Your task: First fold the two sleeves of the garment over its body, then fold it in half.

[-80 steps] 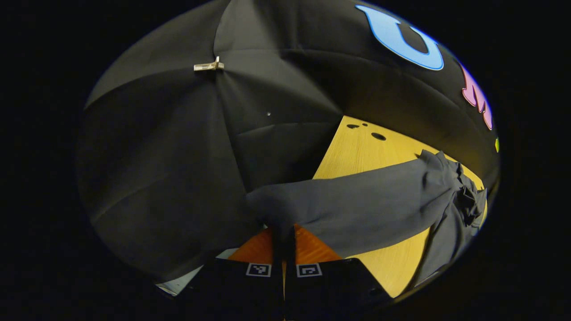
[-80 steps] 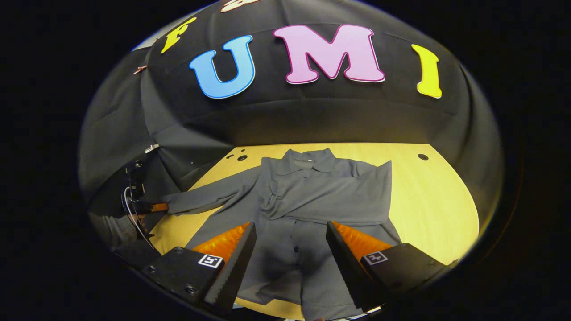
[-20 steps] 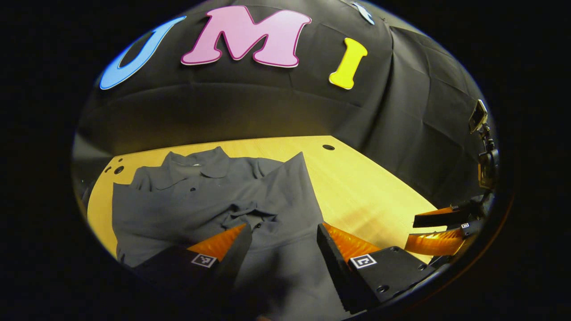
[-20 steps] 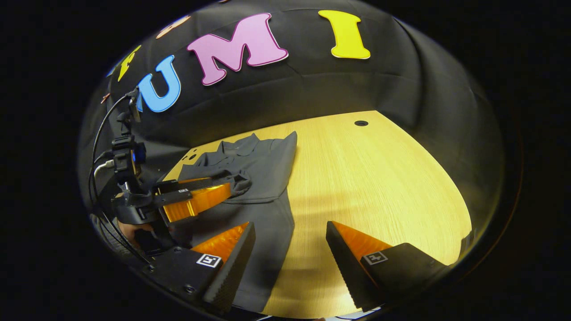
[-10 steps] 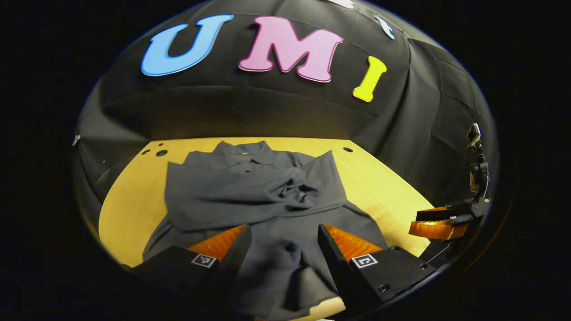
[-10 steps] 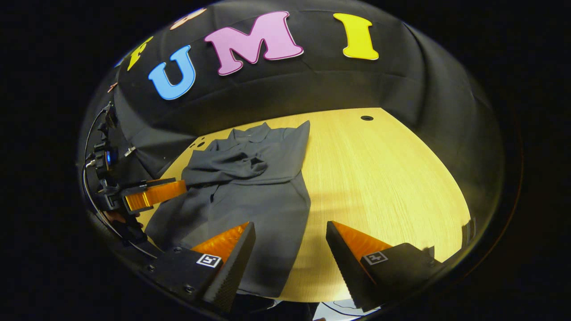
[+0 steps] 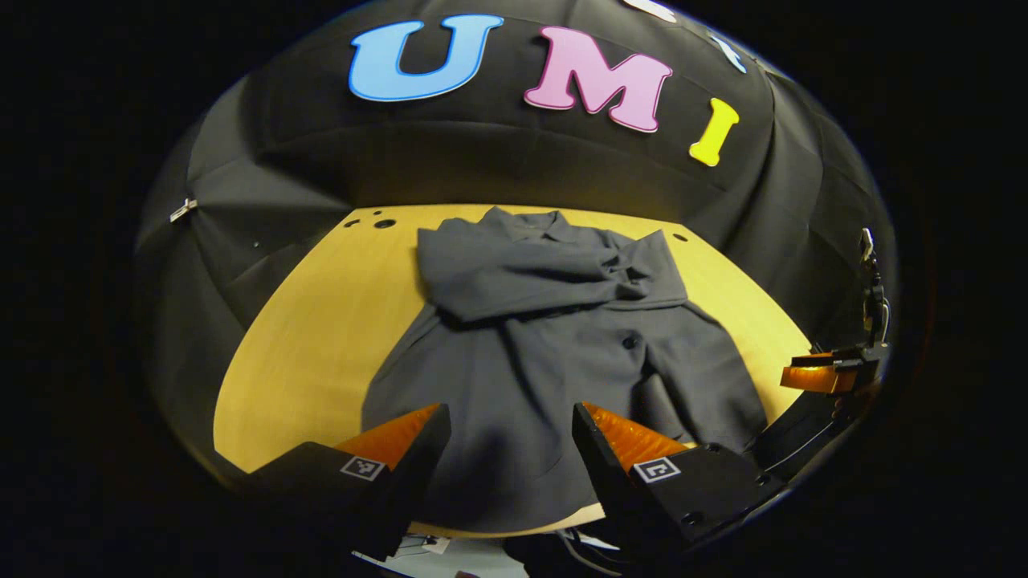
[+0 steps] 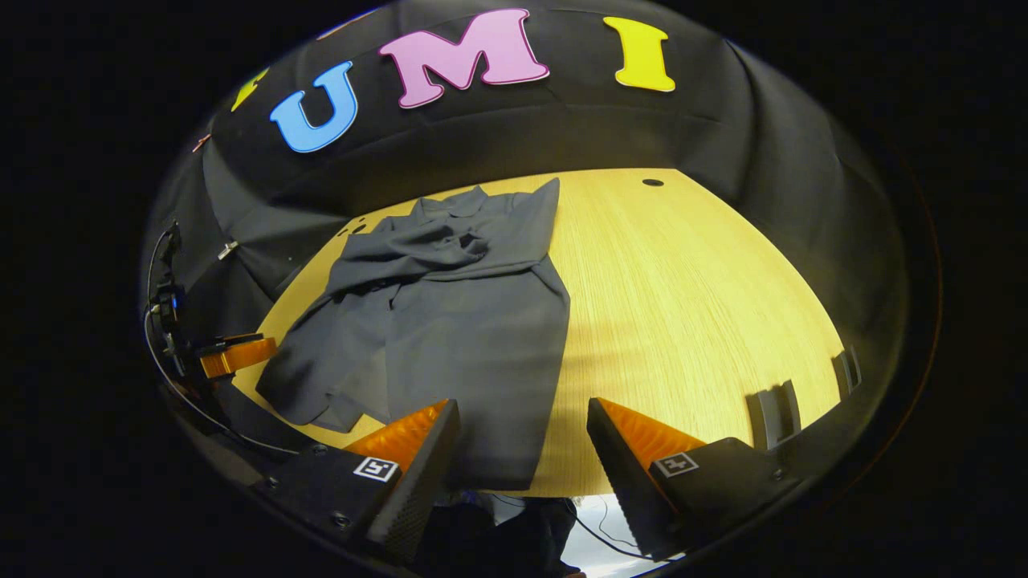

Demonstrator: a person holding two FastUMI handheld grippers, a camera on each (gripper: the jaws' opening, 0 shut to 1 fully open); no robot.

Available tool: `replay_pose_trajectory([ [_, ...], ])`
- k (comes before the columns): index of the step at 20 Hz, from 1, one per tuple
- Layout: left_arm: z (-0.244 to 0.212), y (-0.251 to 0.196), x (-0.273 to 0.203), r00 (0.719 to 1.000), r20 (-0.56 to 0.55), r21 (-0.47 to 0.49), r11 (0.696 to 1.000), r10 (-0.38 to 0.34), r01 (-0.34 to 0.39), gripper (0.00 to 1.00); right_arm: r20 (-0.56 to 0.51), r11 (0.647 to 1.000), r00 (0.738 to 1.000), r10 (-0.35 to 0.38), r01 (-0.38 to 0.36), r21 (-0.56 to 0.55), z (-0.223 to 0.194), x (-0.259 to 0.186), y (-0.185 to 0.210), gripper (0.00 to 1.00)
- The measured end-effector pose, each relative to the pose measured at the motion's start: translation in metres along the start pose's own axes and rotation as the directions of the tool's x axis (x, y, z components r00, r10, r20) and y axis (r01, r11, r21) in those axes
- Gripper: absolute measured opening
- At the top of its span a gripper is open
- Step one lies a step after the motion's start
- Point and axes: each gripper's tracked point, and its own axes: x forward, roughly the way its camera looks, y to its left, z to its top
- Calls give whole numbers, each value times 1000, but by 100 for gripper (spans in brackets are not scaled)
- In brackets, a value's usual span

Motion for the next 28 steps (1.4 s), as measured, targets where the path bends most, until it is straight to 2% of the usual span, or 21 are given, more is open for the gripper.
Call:
replay_pose_trajectory([
  [5,-29,48,-6,996,-54,7,997,74,-73,96,-38,999,998,-41,42,13,-21,6,-1,99],
  [9,-49,69,5,990,-105,-14,995,97,-99,96,-64,998,996,-55,56,26,-32,21,1,99],
  [11,-58,71,13,987,-133,-25,995,92,-96,96,-84,998,995,-61,61,1,-39,31,3,99],
  [15,-77,81,24,972,-191,0,990,138,-140,96,-125,996,990,-70,62,-65,-51,44,8,99],
  [18,-73,76,24,974,-166,-11,987,156,-160,99,-110,986,990,-93,77,-145,-46,52,9,99],
  [19,-77,76,26,973,-165,-9,986,161,-165,99,-104,984,991,-82,64,-167,-46,54,13,99],
  [20,-75,69,28,978,-156,4,990,137,-138,98,-99,985,993,-60,42,-170,-47,56,18,98],
  [22,-72,48,31,985,-153,90,994,73,-60,60,-106,983,994,-16,-4,-185,-42,61,30,74],
  [23,-73,44,31,985,-153,134,989,79,-58,41,-122,983,992,28,-49,-174,-44,64,39,52],
  [24,-71,42,34,984,-153,165,984,89,-64,22,-143,987,989,33,-55,-151,-45,64,39,30],
  [25,-72,44,35,982,-159,182,981,99,-69,17,-171,990,984,52,-74,-123,-46,66,41,8],
  [26,-72,45,35,981,-169,171,983,99,-70,10,-182,990,981,63,-85,-111,-46,64,41,6],
  [28,-76,39,27,976,-213,96,995,50,-30,6,-199,985,979,38,-70,-157,-48,55,34,6],
])
